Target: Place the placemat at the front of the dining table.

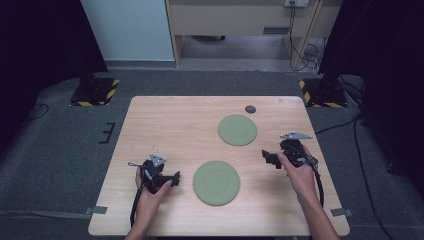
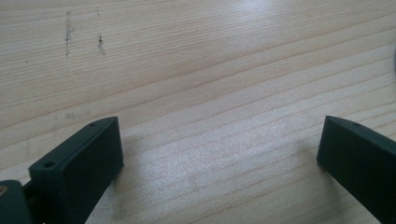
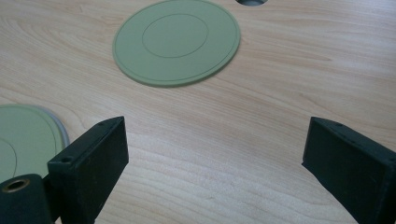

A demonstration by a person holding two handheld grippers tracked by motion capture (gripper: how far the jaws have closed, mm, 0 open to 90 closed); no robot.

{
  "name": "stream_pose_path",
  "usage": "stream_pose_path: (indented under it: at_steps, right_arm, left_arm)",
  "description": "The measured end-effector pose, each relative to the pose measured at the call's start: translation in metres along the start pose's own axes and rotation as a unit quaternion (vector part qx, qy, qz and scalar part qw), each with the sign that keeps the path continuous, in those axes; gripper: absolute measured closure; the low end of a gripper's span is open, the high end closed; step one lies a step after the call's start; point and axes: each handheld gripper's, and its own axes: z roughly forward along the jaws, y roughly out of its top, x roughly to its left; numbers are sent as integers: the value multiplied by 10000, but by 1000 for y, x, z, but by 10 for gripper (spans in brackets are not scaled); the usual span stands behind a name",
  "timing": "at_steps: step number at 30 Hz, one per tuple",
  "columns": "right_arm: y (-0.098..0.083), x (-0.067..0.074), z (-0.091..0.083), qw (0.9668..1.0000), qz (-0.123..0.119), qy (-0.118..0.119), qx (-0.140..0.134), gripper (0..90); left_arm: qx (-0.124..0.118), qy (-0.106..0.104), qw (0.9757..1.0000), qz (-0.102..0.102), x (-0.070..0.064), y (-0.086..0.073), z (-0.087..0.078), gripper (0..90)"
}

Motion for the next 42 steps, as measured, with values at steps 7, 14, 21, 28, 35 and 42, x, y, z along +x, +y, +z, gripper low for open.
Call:
stream_pose_path:
  at_steps: [7,14,21,28,35,42]
  right_arm:
    - [-11,2,5,9999,-81,10,99,69]
    - [-20,3,8,9998,-85,32,178,69]
    - [-29,5,10,9997,-89,74,235,69]
    - [-45,9,24,9994,-46,34,351,74]
    - [-55,12,35,9996,120,-98,246,72]
    - [-58,22,44,9986,-86,-466,229,54]
  left_arm:
    - [-1,0,10000,-1,0,0,0,0]
    - [-1,0,10000,0,0,0,0,0]
    - [-2,3,10000,0,0,0,0,0]
    - [-5,12,10000,-2,0,0,0,0]
    - [-3,15,10000,-2,0,0,0,0]
    - [-6,20,10000,-5,-1,0,0,0]
